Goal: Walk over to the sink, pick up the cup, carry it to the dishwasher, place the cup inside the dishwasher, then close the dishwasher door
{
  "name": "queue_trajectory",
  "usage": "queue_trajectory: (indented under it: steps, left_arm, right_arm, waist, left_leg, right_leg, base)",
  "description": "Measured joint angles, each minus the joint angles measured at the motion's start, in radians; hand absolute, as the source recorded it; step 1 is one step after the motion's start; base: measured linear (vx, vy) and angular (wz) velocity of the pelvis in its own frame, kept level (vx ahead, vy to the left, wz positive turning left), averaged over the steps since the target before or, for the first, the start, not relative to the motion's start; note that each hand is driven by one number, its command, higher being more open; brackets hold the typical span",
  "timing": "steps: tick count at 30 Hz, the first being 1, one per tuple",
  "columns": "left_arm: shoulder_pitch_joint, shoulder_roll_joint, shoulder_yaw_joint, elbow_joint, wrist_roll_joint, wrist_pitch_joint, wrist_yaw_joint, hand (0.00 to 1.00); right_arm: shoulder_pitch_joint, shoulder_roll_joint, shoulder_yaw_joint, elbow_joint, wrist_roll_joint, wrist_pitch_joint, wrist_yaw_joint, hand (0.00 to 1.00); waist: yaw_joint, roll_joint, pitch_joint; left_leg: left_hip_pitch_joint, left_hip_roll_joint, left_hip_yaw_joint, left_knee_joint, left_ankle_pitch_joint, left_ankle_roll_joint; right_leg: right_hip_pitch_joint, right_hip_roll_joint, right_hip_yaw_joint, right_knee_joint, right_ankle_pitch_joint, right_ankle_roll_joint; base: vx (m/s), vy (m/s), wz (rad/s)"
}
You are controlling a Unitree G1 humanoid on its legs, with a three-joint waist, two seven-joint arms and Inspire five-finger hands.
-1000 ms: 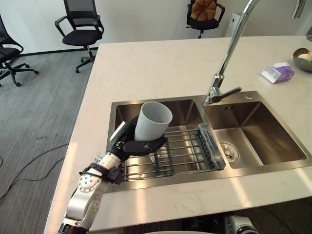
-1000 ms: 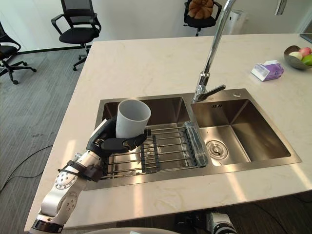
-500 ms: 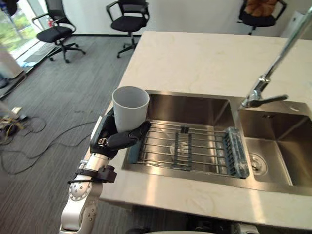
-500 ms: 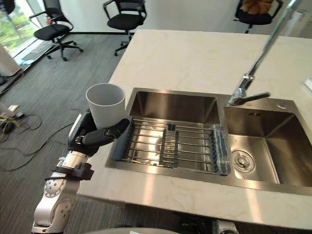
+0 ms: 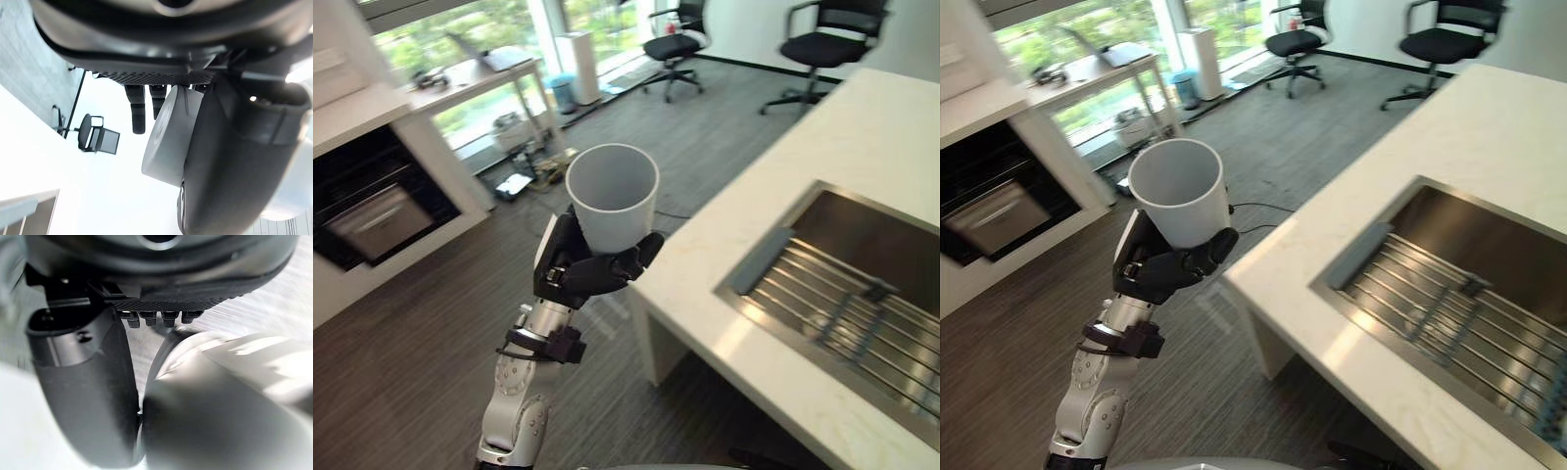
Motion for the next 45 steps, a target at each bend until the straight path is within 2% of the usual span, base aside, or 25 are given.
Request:
queue_trajectory:
  steps: [1, 3, 4, 5, 6, 7, 8, 9, 10, 11, 13, 14, 15, 16, 17, 18, 19, 20, 21, 26, 31, 36, 37, 38, 45]
  left_arm:
    - [0.012, 0.014, -0.003, -0.014, 0.004, 0.0, 0.011, 0.0]
    - [0.012, 0.02, -0.01, -0.035, 0.021, 0.0, 0.034, 0.0]
    - [0.001, 0.017, -0.025, -0.032, 0.024, -0.003, 0.027, 0.0]
    - [0.001, 0.018, -0.027, -0.027, 0.024, -0.009, 0.02, 0.0]
    - [0.001, 0.023, -0.038, -0.009, 0.025, -0.014, 0.002, 0.0]
    - [0.005, 0.032, -0.049, 0.02, 0.026, -0.033, -0.019, 0.0]
    - [0.016, 0.031, -0.048, 0.03, 0.026, -0.039, -0.029, 0.0]
    - [0.037, 0.04, -0.047, 0.053, 0.032, -0.058, -0.043, 0.0]
    - [0.037, 0.081, -0.052, 0.05, 0.054, -0.095, -0.056, 0.0]
    - [0.036, 0.086, -0.053, 0.057, 0.071, -0.109, -0.061, 0.0]
    - [0.057, 0.069, -0.112, 0.057, 0.139, -0.118, -0.052, 0.0]
    - [0.056, 0.071, -0.135, 0.053, 0.154, -0.127, -0.052, 0.0]
    - [0.049, 0.074, -0.173, 0.051, 0.18, -0.145, -0.049, 0.0]
    - [0.048, 0.082, -0.202, 0.051, 0.181, -0.147, -0.052, 0.0]
    - [0.05, 0.088, -0.212, 0.058, 0.181, -0.152, -0.055, 0.0]
    - [0.062, 0.055, -0.217, 0.08, 0.186, -0.149, -0.044, 0.0]
    - [0.064, 0.043, -0.215, 0.083, 0.197, -0.151, -0.011, 0.0]
    - [0.055, 0.041, -0.214, 0.083, 0.196, -0.155, 0.001, 0.0]
    - [0.087, 0.111, -0.137, 0.13, 0.134, -0.152, 0.072, 0.0]
    - [0.093, 0.095, -0.114, 0.13, 0.133, -0.152, 0.074, 0.0]
    - [0.098, 0.003, -0.059, 0.13, 0.075, -0.155, 0.097, 0.0]
    - [0.09, -0.075, -0.009, 0.132, -0.005, -0.161, 0.143, 0.0]
    - [0.093, -0.088, 0.011, 0.132, -0.023, -0.164, 0.156, 0.0]
    - [0.094, -0.089, 0.017, 0.138, -0.03, -0.173, 0.164, 0.0]
    - [0.129, -0.034, 0.125, 0.218, -0.045, -0.197, 0.233, 0.0]
  right_arm:
    - [0.0, -0.01, 0.004, -0.004, -0.029, 0.012, 0.0, 1.0]
    - [0.02, -0.022, -0.005, -0.043, -0.045, 0.016, -0.004, 1.0]
    - [0.033, -0.018, -0.029, -0.077, -0.017, 0.012, -0.019, 1.0]
    - [0.033, -0.015, -0.032, -0.096, -0.001, 0.014, -0.018, 1.0]
    - [0.04, 0.0, -0.032, -0.109, 0.033, 0.018, -0.021, 1.0]
    - [0.054, 0.023, -0.028, -0.119, 0.078, 0.02, -0.04, 1.0]
    - [0.055, 0.032, -0.028, -0.124, 0.105, 0.02, -0.053, 1.0]
    - [0.045, 0.079, -0.022, -0.144, 0.154, 0.027, -0.079, 1.0]
    - [0.034, 0.101, -0.005, -0.159, 0.189, 0.035, -0.088, 1.0]
    - [0.012, 0.113, 0.009, -0.153, 0.188, 0.035, -0.09, 1.0]
    - [0.007, 0.115, 0.025, -0.187, 0.206, 0.036, -0.093, 1.0]
    - [0.004, 0.12, 0.028, -0.195, 0.213, 0.035, -0.084, 1.0]
    - [-0.001, 0.127, 0.045, -0.197, 0.216, 0.028, -0.069, 1.0]
    - [0.006, 0.14, 0.065, -0.193, 0.218, 0.016, -0.071, 1.0]
    - [0.021, 0.151, 0.095, -0.192, 0.222, 0.005, -0.07, 1.0]
    - [0.024, 0.139, 0.124, -0.181, 0.217, -0.007, -0.072, 1.0]
    - [0.031, 0.135, 0.147, -0.179, 0.216, -0.009, -0.07, 1.0]
    - [0.034, 0.133, 0.155, -0.17, 0.215, -0.011, -0.071, 1.0]
    - [-0.028, 0.098, 0.314, -0.107, 0.175, 0.029, -0.095, 1.0]
    - [-0.006, 0.1, 0.31, -0.113, 0.175, 0.023, -0.093, 1.0]
    - [0.105, 0.121, 0.222, -0.141, 0.18, -0.01, -0.012, 1.0]
    - [0.151, 0.143, 0.156, -0.138, 0.17, -0.062, 0.016, 1.0]
    - [0.15, 0.144, 0.146, -0.131, 0.169, -0.066, 0.023, 1.0]
    - [0.149, 0.142, 0.144, -0.129, 0.169, -0.065, 0.025, 1.0]
    - [0.138, 0.148, 0.117, -0.106, 0.128, -0.057, 0.048, 1.0]
  waist:
    - [0.011, 0.002, 0.001]
    - [0.009, -0.008, 0.007]
    - [-0.008, -0.001, 0.014]
    - [-0.017, 0.002, 0.021]
    - [-0.02, 0.007, 0.028]
    - [-0.016, 0.013, 0.031]
    - [-0.014, 0.022, 0.036]
    - [-0.015, -0.022, 0.052]
    - [-0.009, -0.032, 0.053]
    - [0.003, -0.056, 0.064]
    - [0.001, -0.022, 0.053]
    - [-0.007, -0.021, 0.05]
    - [-0.018, -0.025, 0.047]
    - [-0.019, -0.053, 0.031]
    - [-0.015, -0.089, 0.009]
    - [-0.007, -0.063, -0.012]
    - [0.008, -0.07, -0.026]
    - [0.016, -0.062, -0.032]
    - [0.013, -0.102, -0.074]
    - [0.014, -0.1, -0.076]
    - [-0.042, -0.102, -0.122]
    - [-0.039, -0.106, -0.128]
    - [-0.032, -0.107, -0.127]
    - [-0.033, -0.108, -0.127]
    - [-0.023, -0.119, -0.127]
  left_leg:
    - [-0.034, -0.022, -0.058, 0.047, -0.04, 0.061]
    - [-0.092, -0.094, -0.186, 0.066, -0.065, 0.116]
    - [-0.125, -0.142, -0.301, 0.05, -0.052, 0.165]
    - [-0.136, -0.162, -0.363, 0.03, -0.038, 0.187]
    - [-0.131, -0.21, -0.482, -0.04, 0.01, 0.207]
    - [-0.098, -0.252, -0.59, -0.131, 0.047, 0.188]
    - [-0.075, -0.253, -0.604, -0.166, 0.04, 0.135]
    - [-0.063, -0.246, -0.584, -0.11, -0.025, 0.063]
    - [-0.068, -0.204, -0.646, -0.084, -0.001, 0.143]
    - [-0.034, -0.245, -0.667, -0.09, 0.008, 0.162]
    - [0.017, -0.239, -0.764, -0.114, 0.002, 0.156]
    - [0.019, -0.236, -0.795, -0.113, 0.001, 0.153]
    - [0.03, -0.235, -0.858, -0.11, -0.013, 0.129]
    - [0.032, -0.253, -0.895, -0.096, -0.022, 0.115]
    - [0.032, -0.283, -0.924, -0.062, -0.036, 0.092]
    - [0.018, -0.266, -0.931, 0.004, -0.051, 0.064]
    - [-0.016, -0.243, -0.913, 0.077, -0.098, 0.06]
    - [-0.018, -0.216, -0.91, 0.056, -0.121, 0.057]
    - [-0.024, -0.177, -0.899, -0.335, 0.201, 0.04]
    - [-0.007, -0.162, -0.849, -0.317, 0.177, 0.036]
    - [0.011, -0.142, -0.766, -0.297, 0.149, 0.028]
    - [0.032, -0.129, -0.654, -0.294, 0.144, 0.019]
    - [0.038, -0.116, -0.584, -0.301, 0.129, 0.018]
    - [0.044, -0.114, -0.573, -0.302, 0.148, 0.015]
    - [0.051, -0.139, -0.648, -0.346, 0.198, 0.031]
  right_leg:
    - [0.019, -0.045, -0.024, 0.05, 0.032, -0.009]
    - [0.014, -0.135, 0.039, 0.167, 0.098, -0.093]
    - [-0.029, -0.144, 0.205, 0.278, 0.08, -0.118]
    - [-0.047, -0.104, 0.301, 0.321, 0.006, -0.1]
    - [-0.076, 0.006, 0.454, 0.378, -0.13, -0.064]
    - [-0.094, 0.123, 0.54, 0.395, -0.205, -0.052]
    - [-0.103, 0.182, 0.572, 0.388, -0.232, -0.052]
    - [-0.121, 0.226, 0.612, 0.353, -0.268, -0.042]
    - [-0.156, 0.229, 0.64, 0.314, -0.276, -0.001]
    - [-0.175, 0.216, 0.678, 0.301, -0.292, 0.021]
    - [-0.29, 0.32, 0.81, 0.302, -0.312, 0.04]
    - [-0.323, 0.352, 0.854, 0.297, -0.311, 0.043]
    - [-0.369, 0.405, 0.906, 0.24, -0.289, 0.025]
    - [-0.366, 0.422, 0.921, 0.112, -0.176, -0.006]
    - [-0.36, 0.427, 0.914, 0.013, -0.073, -0.062]
    - [-0.317, 0.428, 0.896, -0.023, -0.056, -0.059]
    - [-0.222, 0.419, 0.872, -0.134, -0.037, -0.059]
    - [-0.18, 0.419, 0.852, -0.172, -0.037, -0.06]
    - [-0.093, 0.341, 0.785, -0.243, -0.081, 0.005]
    - [-0.094, 0.348, 0.817, -0.247, -0.083, 0.004]
    - [-0.061, 0.353, 0.825, -0.264, -0.083, 0.0]
    - [-0.027, 0.352, 0.744, -0.269, -0.084, -0.002]
    - [-0.018, 0.351, 0.738, -0.27, -0.084, -0.001]
    - [-0.013, 0.349, 0.734, -0.268, -0.084, -0.001]
    - [-0.004, 0.335, 0.67, -0.261, -0.088, 0.005]
  base:
    - [-0.15, 0.572, 1.59]
    - [-0.07, 0.479, 2.09]
    - [0.02, 0.324, 2.3]
    - [0.05, 0.313, 3.1]
    - [0.09, 0.199, 3.12]
    - [0.07, 0.147, 3.02]
    - [0.21, 0.058, 2.73]
    - [0.29, -0.092, 2.33]
    - [0.36, -0.123, 2.03]
    - [0.34, -0.139, 1.4]
    - [0.34, -0.025, 1.23]
    - [0.36, -0.032, 1.57]
    - [0.31, -0.062, 1.41]
    - [0.43, -0.114, 1.42]
    - [0.47, -0.125, 0.87]
    - [0.53, -0.083, 0.72]
    - [0.49, -0.05, 0.59]
    - [0.3, -0.003, 0.46]
    - [0.14, -0.023, 0.2]
    - [-0.01, -0.001, -0.24]
    - [0.04, -0.008, -0.18]
    - [-0.01, -0.011, 0.04]
    - [-0.05, -0.001, 0.18]
    - [-0.04, -0.002, 0.28]
    - [-0.05, -0.009, 0.28]
